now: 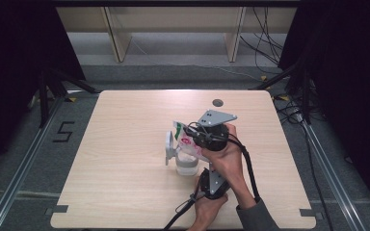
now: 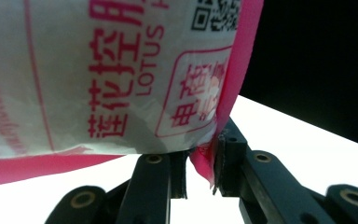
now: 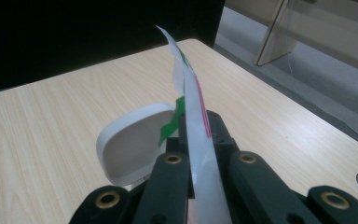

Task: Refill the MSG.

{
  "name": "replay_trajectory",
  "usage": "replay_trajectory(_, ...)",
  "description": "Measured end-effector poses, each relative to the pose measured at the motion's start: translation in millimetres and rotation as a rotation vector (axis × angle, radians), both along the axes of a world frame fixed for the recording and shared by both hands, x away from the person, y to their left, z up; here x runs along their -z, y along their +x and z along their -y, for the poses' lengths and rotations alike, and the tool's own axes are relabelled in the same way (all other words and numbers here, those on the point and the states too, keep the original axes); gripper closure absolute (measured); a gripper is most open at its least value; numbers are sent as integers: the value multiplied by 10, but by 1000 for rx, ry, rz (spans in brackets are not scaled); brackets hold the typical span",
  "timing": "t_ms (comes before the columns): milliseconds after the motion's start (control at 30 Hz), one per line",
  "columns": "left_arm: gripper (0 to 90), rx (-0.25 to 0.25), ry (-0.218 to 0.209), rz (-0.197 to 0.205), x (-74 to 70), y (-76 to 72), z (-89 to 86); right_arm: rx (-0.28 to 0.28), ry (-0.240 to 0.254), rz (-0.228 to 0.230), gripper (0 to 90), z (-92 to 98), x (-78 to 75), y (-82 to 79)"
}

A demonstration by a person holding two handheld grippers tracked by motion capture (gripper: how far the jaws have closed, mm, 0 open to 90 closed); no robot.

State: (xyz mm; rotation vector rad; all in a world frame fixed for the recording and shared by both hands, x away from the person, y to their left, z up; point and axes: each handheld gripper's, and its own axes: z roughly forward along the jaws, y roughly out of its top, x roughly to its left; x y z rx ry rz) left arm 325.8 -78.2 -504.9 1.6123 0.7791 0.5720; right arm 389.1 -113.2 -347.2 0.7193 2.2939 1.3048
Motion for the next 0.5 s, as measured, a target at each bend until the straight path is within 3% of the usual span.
replay_trajectory(67,770,-4,8,11,3,0,0,7,-11,14,881,3,-10,-3)
replay_trajectory(133,770,3,-15,-2,0,4,2,1,3,12,881,0,-3,3)
replay_trajectory(167,770,-8,10,6,3,4,2,4,4,13,881,1,0,4)
replay_trajectory(200,770,1,-14,-1,0,1,8,3,0,12,881,0,0,3)
replay_trajectory(367,770,3,-16,1,-1,1,7,7,4,15,880,-3,0,3)
replay_trajectory(467,770,4,-14,2,0,2,7,-4,0,7,879,-1,-6,3)
replay_trajectory(500,770,-2,4,6,4,7,5,6,6,8,879,-2,-1,-1)
